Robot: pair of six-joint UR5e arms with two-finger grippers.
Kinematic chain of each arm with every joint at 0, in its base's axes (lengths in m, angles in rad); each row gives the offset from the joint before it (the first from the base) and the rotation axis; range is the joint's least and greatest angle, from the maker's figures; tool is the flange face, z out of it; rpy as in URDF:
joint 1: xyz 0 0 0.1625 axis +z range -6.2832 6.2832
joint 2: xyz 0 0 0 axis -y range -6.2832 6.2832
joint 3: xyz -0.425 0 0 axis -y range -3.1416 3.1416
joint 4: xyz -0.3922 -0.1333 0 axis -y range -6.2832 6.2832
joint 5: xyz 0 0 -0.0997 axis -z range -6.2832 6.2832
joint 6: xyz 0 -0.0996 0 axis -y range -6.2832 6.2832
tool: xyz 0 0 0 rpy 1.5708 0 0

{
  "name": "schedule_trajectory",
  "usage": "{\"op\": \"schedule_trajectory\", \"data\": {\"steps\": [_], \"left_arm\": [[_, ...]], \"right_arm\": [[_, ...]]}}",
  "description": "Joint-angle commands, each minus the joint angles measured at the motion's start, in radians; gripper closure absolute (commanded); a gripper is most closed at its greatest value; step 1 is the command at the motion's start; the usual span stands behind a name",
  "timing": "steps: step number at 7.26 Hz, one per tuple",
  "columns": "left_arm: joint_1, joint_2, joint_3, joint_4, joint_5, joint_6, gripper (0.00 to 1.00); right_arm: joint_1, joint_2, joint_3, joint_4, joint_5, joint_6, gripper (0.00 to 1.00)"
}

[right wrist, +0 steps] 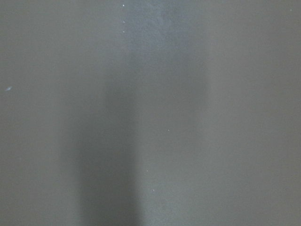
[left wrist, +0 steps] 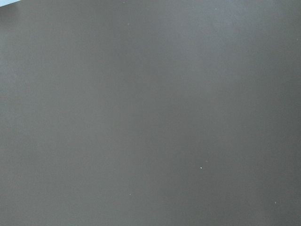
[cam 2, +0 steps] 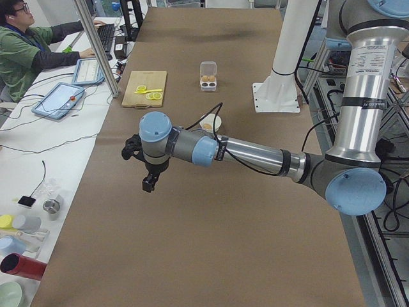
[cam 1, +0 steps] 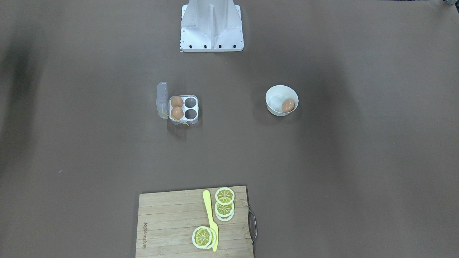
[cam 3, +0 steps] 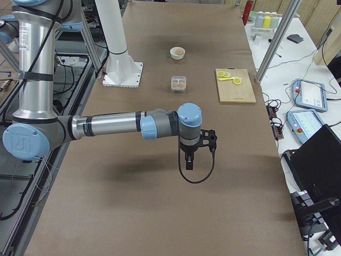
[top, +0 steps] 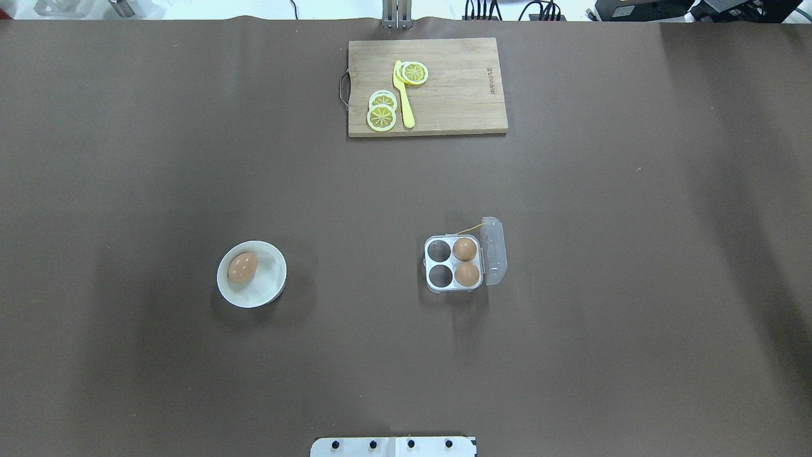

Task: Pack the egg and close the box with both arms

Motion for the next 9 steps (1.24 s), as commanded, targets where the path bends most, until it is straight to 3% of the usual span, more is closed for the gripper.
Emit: {"op": "schedule_trajectory", "data": {"steps": [1,2,5,7,9], "left_arm": [[0.0,0.015,0.007,-0.027,-0.031,0.002,0.01],[0.0,0.016,0.002,-0.047,-0.072,-0.001,0.01],[0.016,0.022,-0.027,-0.151,-0.076,-0.064,0.01],[0.084,-0.004,-0.085,-0.2,-0.07,-0.086,0.02],[0.176,-0.006,-0.153,-0.219,-0.061,-0.244,0.02]], "right_arm": [[-0.01,0.012,0.047,0.001,0.002,0.015,0.0],[-0.01,0.016,0.048,0.002,0.016,0.036,0.0],[-0.069,0.032,0.049,0.055,0.018,0.084,0.0],[-0.134,0.065,0.057,0.087,0.016,0.195,0.0],[-0.2,0.111,0.057,0.087,0.008,0.318,0.0]]}}
